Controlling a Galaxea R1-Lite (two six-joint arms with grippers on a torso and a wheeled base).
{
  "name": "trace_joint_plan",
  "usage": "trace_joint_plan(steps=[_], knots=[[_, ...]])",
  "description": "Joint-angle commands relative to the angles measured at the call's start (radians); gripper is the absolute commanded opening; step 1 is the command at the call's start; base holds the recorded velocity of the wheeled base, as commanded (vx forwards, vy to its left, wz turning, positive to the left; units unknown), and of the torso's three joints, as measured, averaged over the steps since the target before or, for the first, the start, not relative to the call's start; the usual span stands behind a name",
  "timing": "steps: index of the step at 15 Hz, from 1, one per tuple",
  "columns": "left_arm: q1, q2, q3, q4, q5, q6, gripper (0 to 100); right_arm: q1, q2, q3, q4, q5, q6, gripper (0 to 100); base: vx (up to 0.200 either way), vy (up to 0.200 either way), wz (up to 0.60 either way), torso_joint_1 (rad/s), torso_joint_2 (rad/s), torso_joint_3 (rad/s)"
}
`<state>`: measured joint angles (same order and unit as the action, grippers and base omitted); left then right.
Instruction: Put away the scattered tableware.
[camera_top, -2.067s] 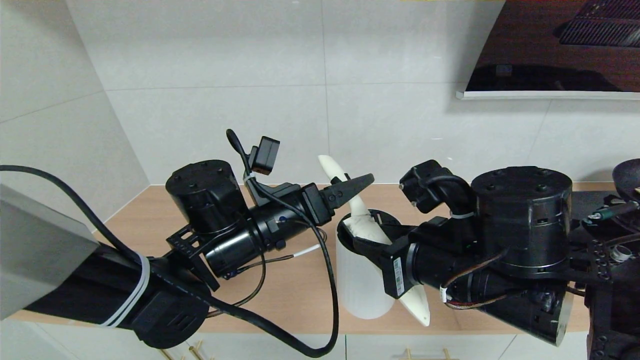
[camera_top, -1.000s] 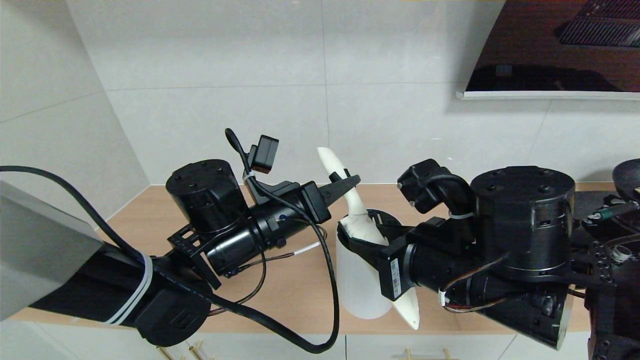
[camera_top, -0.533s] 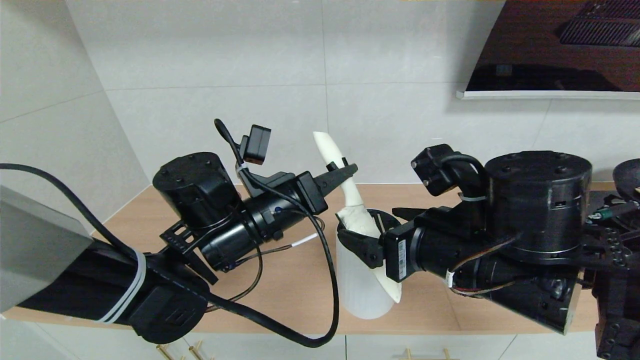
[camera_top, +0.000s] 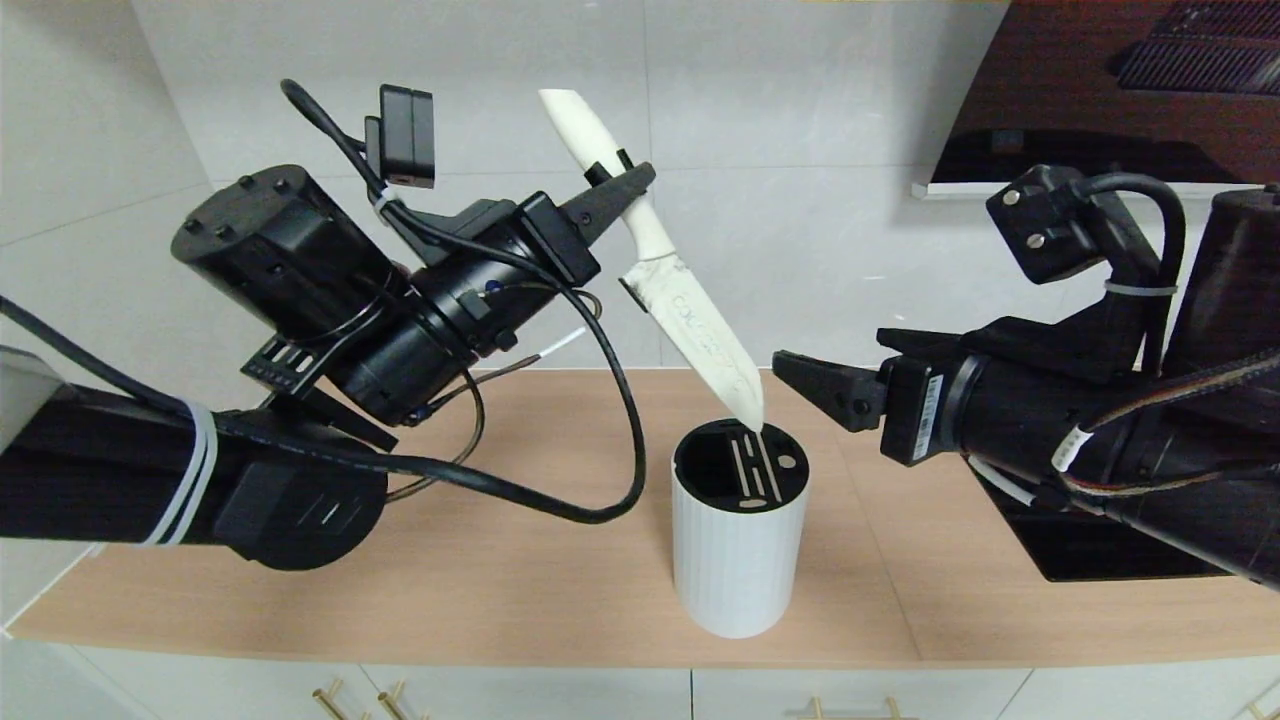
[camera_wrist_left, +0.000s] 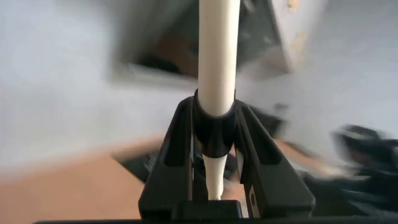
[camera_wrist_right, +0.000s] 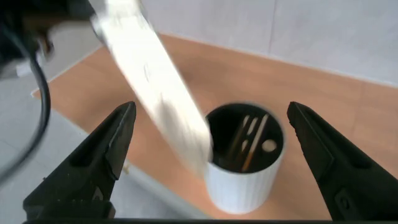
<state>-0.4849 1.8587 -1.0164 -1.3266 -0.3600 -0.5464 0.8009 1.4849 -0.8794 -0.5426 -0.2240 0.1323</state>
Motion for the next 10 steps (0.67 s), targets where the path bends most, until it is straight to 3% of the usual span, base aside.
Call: trace_joint_plan(steps=[1,2,3,4,6,7,10], knots=[[0.022,0.01,-0.021,0.001,0.0,0.016,0,-0.003,-0.018,0.002,0.0,0.0,0.0,100,0.0,0.0,0.0,0.0,0.0,0.0],[0.025,0.037,-0.018,-0.02,-0.017,0.158,0,-0.017,0.0,0.002,0.0,0.0,-0.002,100,0.0,0.0,0.0,0.0,0.0,0.0],[0.025,0.045,-0.016,-0.033,-0.025,0.189,0,-0.022,0.003,0.002,0.0,-0.001,-0.002,100,0.0,0.0,0.0,0.0,0.0,0.0],[0.019,0.069,-0.005,-0.079,-0.045,0.278,0,-0.035,0.008,0.0,0.0,0.0,-0.002,100,0.0,0.0,0.0,0.0,0.0,0.0],[0.005,0.086,0.032,-0.092,-0.062,0.398,0,-0.049,0.006,-0.003,-0.002,0.0,-0.002,100,0.0,0.0,0.0,0.0,0.0,0.0],[-0.018,0.085,0.07,-0.092,-0.063,0.433,0,-0.055,0.005,-0.003,-0.002,0.002,-0.002,100,0.0,0.0,0.0,0.0,0.0,0.0],[-0.08,0.083,0.127,-0.092,-0.063,0.442,0,-0.055,0.008,-0.003,-0.002,0.003,-0.002,100,0.0,0.0,0.0,0.0,0.0,0.0]])
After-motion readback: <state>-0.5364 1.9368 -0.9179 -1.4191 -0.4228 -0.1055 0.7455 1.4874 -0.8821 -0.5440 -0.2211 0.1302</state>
